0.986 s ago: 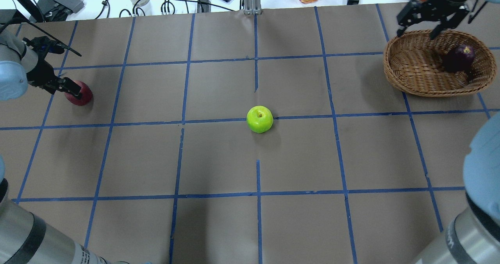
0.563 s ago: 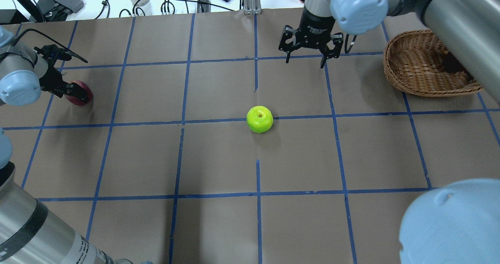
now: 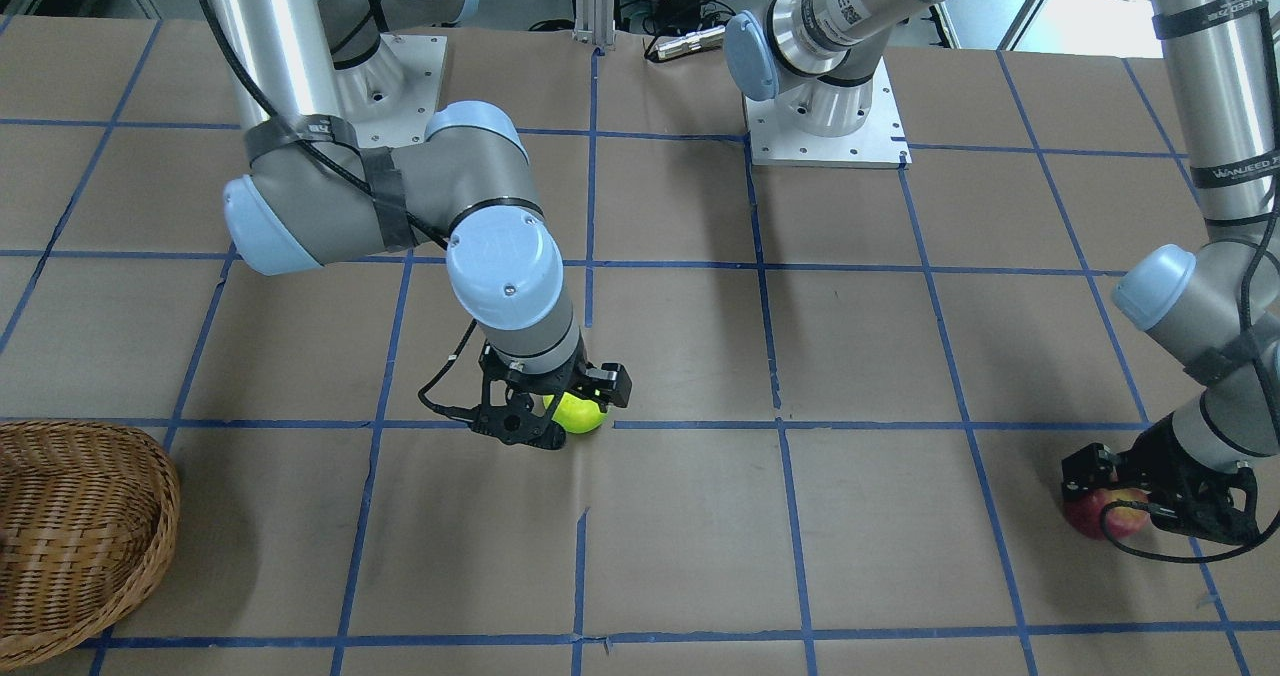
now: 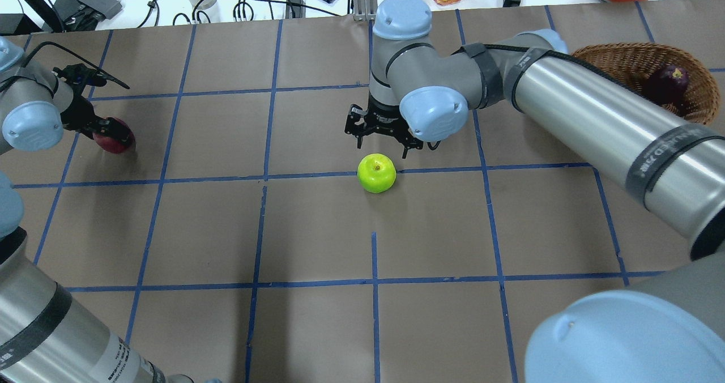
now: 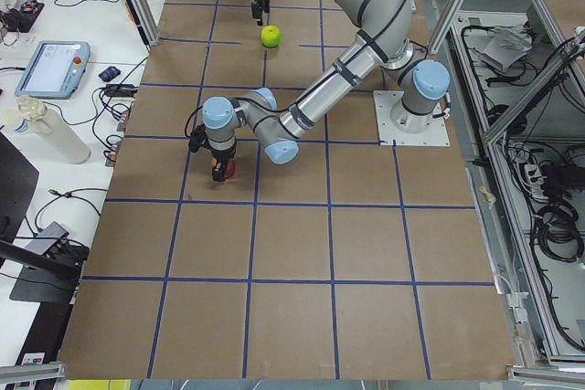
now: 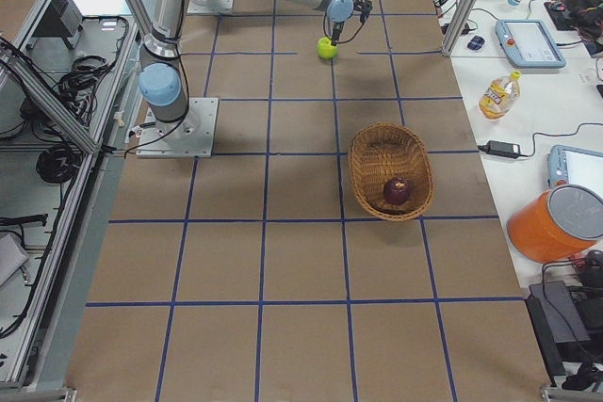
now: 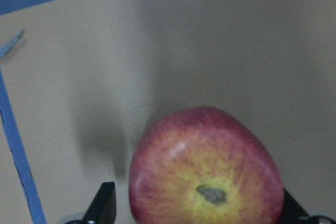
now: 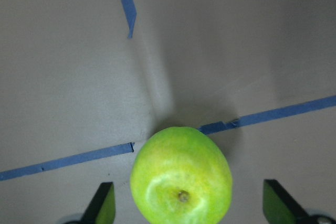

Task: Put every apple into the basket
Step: 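Carry green apple to basket while left brings red apple to center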

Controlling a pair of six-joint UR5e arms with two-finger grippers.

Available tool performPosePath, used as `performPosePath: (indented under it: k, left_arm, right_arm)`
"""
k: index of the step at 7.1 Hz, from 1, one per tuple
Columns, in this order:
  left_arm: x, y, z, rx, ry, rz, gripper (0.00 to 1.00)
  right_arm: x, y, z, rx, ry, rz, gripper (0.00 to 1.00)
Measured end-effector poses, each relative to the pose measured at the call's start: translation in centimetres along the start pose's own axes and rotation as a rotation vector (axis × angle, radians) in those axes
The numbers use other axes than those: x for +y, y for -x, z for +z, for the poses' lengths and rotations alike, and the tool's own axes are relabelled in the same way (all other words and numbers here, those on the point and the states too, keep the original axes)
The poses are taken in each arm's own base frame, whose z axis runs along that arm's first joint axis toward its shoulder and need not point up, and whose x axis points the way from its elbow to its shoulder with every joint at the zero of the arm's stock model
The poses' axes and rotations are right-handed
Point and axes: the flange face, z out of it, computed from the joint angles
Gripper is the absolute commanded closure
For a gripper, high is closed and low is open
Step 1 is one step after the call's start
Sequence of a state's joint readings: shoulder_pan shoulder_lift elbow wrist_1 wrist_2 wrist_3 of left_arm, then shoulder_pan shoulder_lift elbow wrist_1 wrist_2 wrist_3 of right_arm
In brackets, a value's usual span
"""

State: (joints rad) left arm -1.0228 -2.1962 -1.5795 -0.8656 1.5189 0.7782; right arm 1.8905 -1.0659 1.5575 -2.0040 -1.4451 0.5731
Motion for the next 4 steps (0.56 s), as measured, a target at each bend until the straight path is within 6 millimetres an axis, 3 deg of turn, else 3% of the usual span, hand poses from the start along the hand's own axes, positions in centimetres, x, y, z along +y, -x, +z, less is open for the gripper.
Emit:
performPosePath:
  k: [1, 2, 4]
  left_arm:
    - [-0.1, -0.1, 0.0, 0.013, -0.013, -0.003, 0.11]
    - [-0.2, -0.1, 0.0, 0.018, -0.019, -0.005, 0.28]
    - [-0.2, -0.1, -0.3, 0.015, -0.022, -0.005, 0.33]
  right_arm:
    - [0.6, 0.8, 1.4, 0.007, 0.008, 0.000, 0.00]
    - [1.0, 1.1, 2.1, 0.012, 0.012, -0.002, 0.00]
    - [1.1, 1.2, 2.6, 0.022, 0.014, -0.006, 0.00]
